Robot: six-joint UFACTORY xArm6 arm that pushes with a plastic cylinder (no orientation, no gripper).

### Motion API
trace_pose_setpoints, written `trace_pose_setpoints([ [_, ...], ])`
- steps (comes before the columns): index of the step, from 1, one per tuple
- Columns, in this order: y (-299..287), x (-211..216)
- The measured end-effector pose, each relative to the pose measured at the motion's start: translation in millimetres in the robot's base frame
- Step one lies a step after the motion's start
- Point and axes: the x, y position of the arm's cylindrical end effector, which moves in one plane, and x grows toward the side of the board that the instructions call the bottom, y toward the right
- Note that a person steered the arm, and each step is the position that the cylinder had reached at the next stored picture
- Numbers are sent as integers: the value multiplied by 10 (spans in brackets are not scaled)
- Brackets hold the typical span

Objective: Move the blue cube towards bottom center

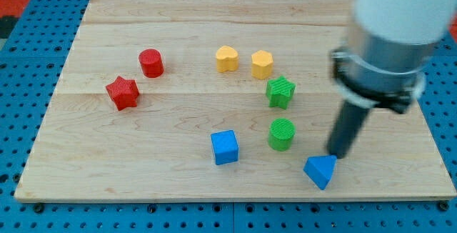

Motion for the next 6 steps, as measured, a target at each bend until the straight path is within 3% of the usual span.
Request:
trace_pose_setpoints([
  [1,368,257],
  [2,62,427],
  [4,-810,341],
  [6,-908,565],
])
